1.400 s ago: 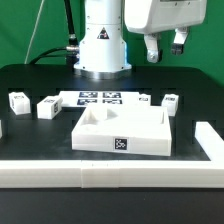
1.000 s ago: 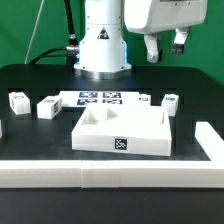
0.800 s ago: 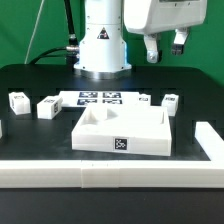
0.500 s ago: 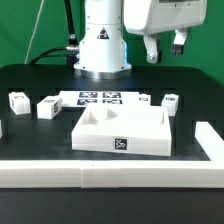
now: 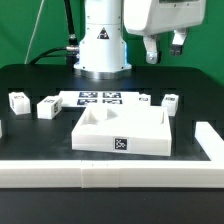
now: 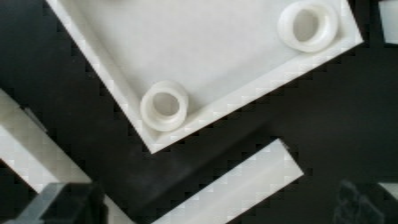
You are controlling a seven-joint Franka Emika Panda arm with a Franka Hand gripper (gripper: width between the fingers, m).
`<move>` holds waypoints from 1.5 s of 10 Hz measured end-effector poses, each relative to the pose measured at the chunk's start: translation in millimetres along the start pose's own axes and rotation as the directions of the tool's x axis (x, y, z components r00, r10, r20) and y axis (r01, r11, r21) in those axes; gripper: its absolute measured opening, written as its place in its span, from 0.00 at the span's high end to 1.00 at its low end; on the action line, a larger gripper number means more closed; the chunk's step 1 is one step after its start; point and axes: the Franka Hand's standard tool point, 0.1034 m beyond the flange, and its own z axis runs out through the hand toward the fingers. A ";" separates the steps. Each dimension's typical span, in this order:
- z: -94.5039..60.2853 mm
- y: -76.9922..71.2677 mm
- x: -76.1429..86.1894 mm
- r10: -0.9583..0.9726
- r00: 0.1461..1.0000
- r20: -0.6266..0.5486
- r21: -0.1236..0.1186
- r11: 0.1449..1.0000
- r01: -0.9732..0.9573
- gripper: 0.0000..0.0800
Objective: Assemble one leg
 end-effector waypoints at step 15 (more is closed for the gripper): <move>104.8 -50.8 -91.3 -0.440 0.898 -0.019 0.056 0.896 0.441 0.19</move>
Offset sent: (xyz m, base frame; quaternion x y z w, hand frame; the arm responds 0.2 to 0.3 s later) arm -0.0273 -0.0049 -0.0275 0.0284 -0.0252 -0.2194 0.9749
